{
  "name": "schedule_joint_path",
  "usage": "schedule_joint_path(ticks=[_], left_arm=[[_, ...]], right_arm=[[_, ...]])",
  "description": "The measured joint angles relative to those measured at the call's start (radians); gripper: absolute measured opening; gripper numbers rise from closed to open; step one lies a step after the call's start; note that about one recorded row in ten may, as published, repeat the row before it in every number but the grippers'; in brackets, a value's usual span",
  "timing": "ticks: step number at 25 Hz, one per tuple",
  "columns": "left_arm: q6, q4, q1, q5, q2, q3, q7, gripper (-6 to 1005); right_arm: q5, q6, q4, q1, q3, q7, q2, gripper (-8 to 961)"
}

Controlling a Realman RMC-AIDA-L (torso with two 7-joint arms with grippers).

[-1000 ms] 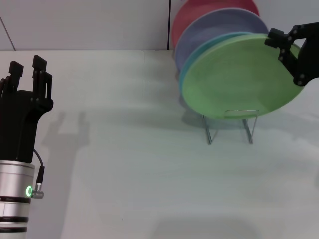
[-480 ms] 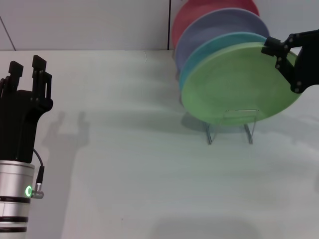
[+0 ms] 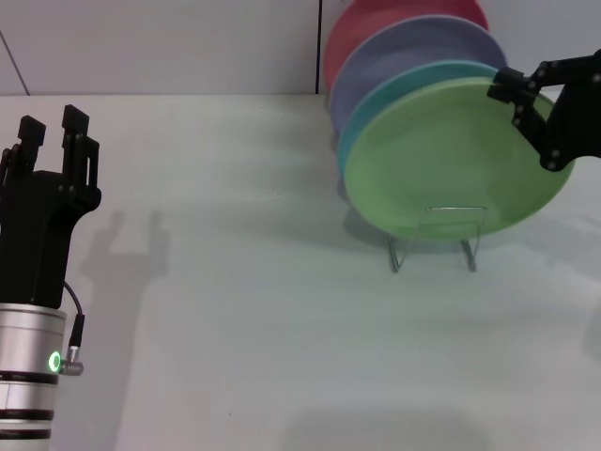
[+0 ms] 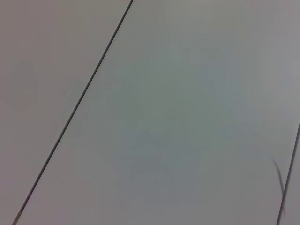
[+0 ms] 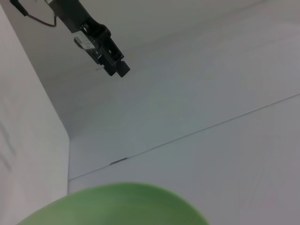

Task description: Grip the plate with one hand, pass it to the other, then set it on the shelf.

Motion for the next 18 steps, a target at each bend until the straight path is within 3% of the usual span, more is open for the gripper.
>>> schedule_joint_path(ticks=[13, 18], left_arm=[[0.002, 0.000, 0.002, 0.001, 0.000, 0.000, 0.000, 514], [0.003, 0.003, 0.001, 0.007, 0.000, 0.000, 0.000, 516]], right_arm=[[0.014, -0.051, -0.064, -0.010, -0.024, 0.131, 0.010, 113], [0.131, -0.143, -0.111, -0.022, -0.022, 0.324, 0.013, 141]])
